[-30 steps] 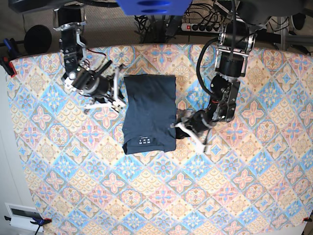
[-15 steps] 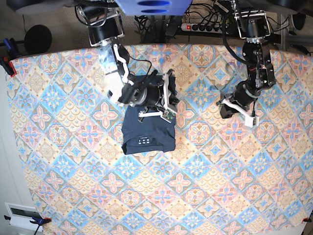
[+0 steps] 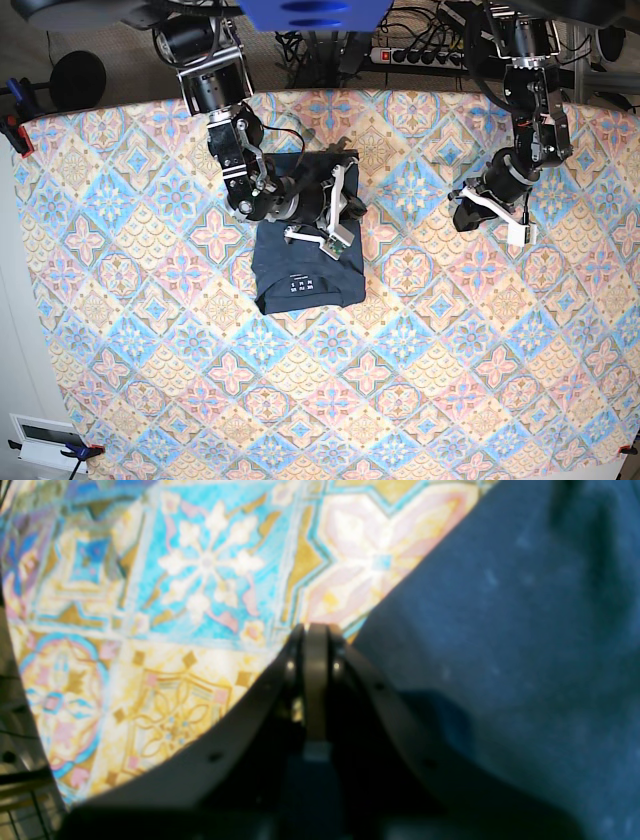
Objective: Layout the t-shirt on the table in an organized manner, then fold the t-shirt properly
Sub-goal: 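Press the folded shirt square with the right gripper and withdraw the left, then smooth the folded shirt's edge with the right gripper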
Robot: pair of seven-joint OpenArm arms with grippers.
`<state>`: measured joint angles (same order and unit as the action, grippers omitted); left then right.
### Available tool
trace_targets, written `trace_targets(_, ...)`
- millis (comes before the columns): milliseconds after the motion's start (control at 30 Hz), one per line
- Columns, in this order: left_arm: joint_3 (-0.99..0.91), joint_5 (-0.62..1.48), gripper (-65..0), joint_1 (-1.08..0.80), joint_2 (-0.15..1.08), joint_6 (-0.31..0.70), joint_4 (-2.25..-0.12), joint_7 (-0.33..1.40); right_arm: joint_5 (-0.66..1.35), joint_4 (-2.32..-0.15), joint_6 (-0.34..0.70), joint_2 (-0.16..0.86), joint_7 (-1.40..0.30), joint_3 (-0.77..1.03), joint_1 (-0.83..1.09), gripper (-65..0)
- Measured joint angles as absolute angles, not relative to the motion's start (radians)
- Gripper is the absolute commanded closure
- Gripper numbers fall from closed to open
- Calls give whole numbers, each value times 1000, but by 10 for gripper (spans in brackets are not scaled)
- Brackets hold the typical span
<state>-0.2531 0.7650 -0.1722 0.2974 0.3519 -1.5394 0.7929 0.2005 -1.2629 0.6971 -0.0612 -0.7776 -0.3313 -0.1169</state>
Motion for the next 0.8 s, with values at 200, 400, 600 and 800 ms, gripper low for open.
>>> trace_targets(200, -255, 765, 0, -172, 300, 349, -1539, 793, 249, -1266, 730, -18, -754, -187, -80, 0)
trace_targets(400, -255, 765, 0, -172, 302, 348, -1539, 793, 253, -1280, 728, 73, -739, -180, -89, 0)
trace_targets(600, -255, 822, 0, -172, 302, 348, -1539, 793, 264, -1283, 729, 159, -734, -175, -100, 0)
trace_targets(800, -255, 848, 0, -189, 302, 348, -1540, 796, 233, -1279, 707, 216, -770, -175, -150, 0)
